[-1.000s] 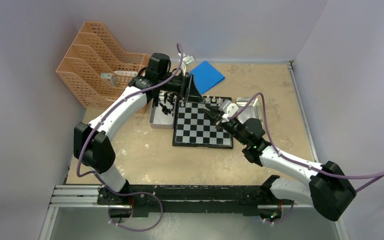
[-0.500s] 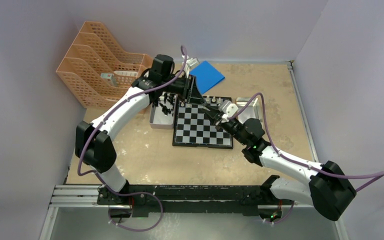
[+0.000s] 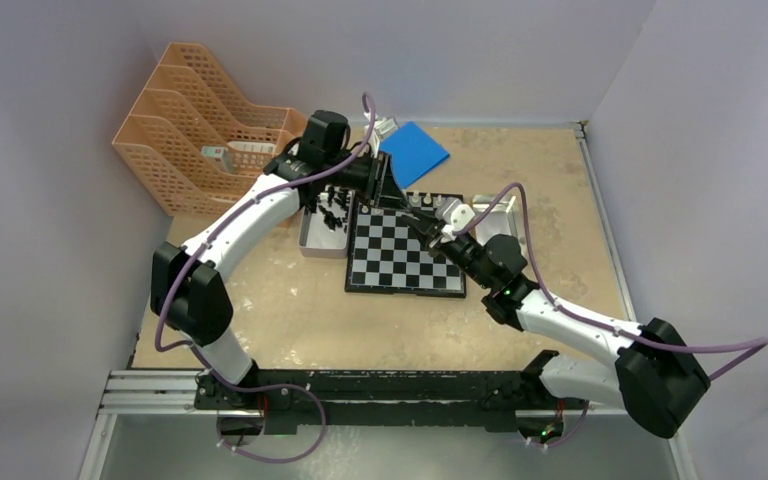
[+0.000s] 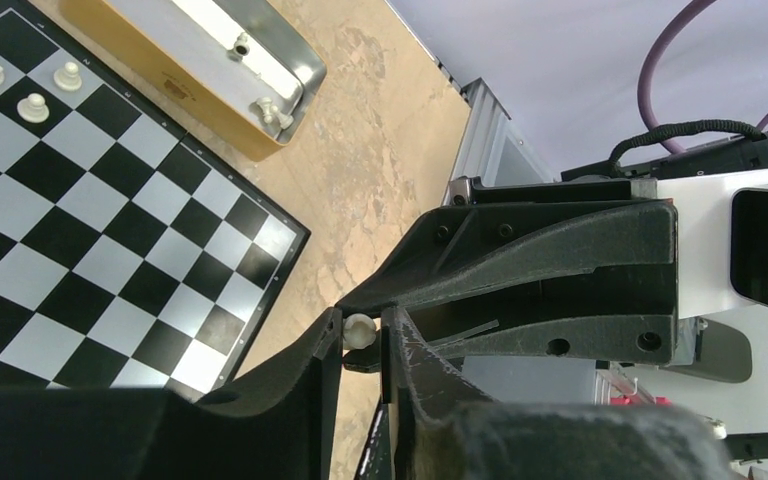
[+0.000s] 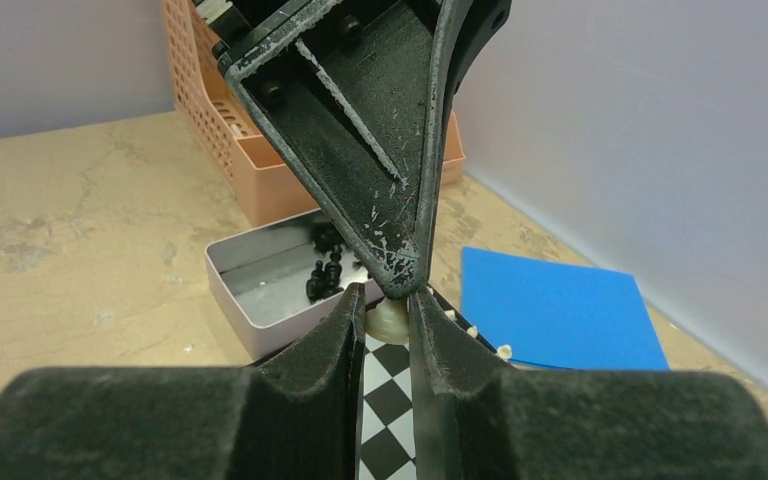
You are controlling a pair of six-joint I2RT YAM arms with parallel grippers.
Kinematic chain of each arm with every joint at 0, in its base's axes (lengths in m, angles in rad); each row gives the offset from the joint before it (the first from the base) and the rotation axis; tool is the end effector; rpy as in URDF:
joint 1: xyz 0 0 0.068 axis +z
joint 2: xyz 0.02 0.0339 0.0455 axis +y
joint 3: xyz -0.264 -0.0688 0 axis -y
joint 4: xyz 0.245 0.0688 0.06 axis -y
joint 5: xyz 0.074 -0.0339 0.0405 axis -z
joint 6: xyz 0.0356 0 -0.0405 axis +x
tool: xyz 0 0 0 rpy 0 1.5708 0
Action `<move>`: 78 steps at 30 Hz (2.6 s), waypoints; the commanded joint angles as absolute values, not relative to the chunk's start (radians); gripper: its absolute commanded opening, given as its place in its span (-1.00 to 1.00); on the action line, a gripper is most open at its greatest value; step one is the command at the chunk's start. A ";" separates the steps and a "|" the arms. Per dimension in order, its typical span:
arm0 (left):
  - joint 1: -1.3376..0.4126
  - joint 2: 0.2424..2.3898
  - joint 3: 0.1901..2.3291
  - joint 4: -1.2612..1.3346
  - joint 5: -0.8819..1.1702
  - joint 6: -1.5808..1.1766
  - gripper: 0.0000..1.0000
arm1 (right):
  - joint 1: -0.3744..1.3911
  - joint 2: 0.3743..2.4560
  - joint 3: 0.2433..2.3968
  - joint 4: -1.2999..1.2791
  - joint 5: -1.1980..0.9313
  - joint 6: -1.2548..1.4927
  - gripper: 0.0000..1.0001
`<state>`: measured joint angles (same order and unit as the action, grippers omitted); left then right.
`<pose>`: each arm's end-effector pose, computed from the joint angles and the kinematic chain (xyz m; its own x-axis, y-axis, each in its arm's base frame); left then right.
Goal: Set up the chess pieces on the board
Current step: Place the chess piece on the chessboard.
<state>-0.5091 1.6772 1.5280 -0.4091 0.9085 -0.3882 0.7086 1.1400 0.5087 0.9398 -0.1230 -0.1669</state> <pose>0.3186 -0.2100 0.3481 -0.7627 0.1591 -0.6269 0.6429 0.2930 -0.7077 0.1848 0.1641 0.2904 0.3494 0.0823 -0.9334 -0.6861 0.7009 -0.1950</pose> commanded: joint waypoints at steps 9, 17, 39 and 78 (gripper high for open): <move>-0.519 1.661 1.588 -0.406 0.840 -0.359 -0.82 | 0.713 1.103 0.564 0.899 -0.078 -0.094 -0.47; -0.522 1.707 1.677 -0.416 0.686 -0.326 -0.86 | 0.713 0.960 0.612 0.536 0.079 0.117 0.07; -0.636 2.117 1.968 -0.186 0.342 -0.181 -0.93 | 0.713 0.627 0.821 -0.081 0.354 0.387 0.98; -0.702 2.408 1.971 0.083 0.333 -0.047 -0.95 | 0.713 0.494 0.865 -0.100 0.461 0.365 0.98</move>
